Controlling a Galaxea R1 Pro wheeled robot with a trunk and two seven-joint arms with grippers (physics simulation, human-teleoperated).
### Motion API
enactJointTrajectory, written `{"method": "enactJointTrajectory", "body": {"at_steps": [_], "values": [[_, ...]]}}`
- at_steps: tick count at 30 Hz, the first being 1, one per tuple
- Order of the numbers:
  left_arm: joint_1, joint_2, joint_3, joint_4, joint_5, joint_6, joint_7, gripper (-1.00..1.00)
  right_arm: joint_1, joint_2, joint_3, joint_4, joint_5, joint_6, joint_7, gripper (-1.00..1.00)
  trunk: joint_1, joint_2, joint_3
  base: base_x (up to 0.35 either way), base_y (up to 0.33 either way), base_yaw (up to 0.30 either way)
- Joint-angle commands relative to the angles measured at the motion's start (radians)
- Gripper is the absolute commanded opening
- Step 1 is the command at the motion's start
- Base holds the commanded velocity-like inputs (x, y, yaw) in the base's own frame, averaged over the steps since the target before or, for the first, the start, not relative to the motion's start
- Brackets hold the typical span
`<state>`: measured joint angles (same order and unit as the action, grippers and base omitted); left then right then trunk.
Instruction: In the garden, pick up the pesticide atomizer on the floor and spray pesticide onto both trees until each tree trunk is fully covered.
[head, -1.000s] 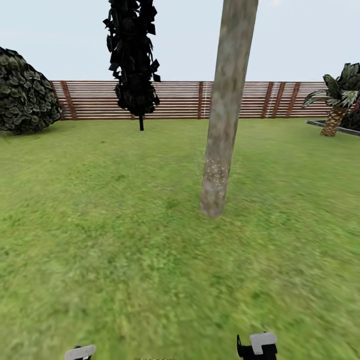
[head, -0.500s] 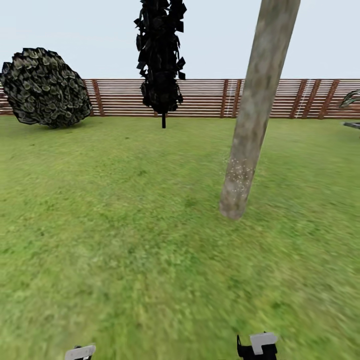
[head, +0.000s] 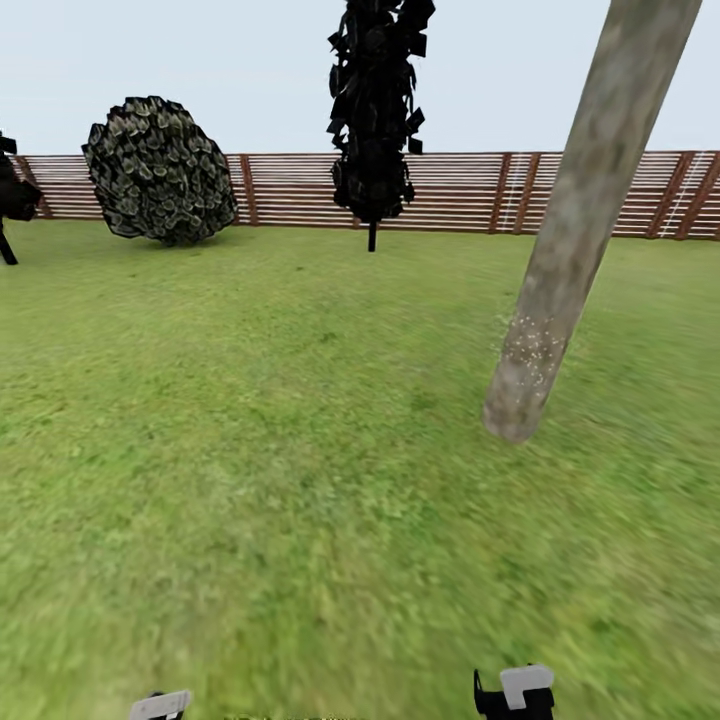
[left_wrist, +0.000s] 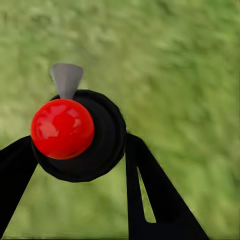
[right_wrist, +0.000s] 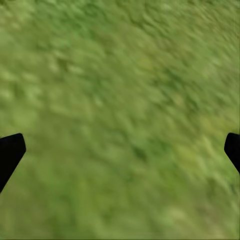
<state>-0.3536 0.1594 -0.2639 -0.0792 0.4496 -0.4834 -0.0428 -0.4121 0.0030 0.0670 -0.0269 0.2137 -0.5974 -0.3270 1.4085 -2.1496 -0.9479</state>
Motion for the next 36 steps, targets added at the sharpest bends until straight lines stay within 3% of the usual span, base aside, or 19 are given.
{"method": "enactJointTrajectory", "body": {"at_steps": [1, 36], "values": [[-0.001, 0.0, -0.006, 0.001, 0.011, -0.003, -0.005, -1.0, -0.001, 0.0, 0.007, 0.001, 0.006, 0.001, -0.01, 1.0, 0.0, 0.0, -0.002, 0.0, 0.0, 0.251], [-0.001, 0.0, -0.006, 0.001, 0.012, -0.001, -0.005, -1.0, -0.001, 0.001, 0.007, 0.001, 0.007, 0.001, -0.01, 1.0, 0.0, 0.0, -0.035, 0.0, 0.0, 0.249]]}}
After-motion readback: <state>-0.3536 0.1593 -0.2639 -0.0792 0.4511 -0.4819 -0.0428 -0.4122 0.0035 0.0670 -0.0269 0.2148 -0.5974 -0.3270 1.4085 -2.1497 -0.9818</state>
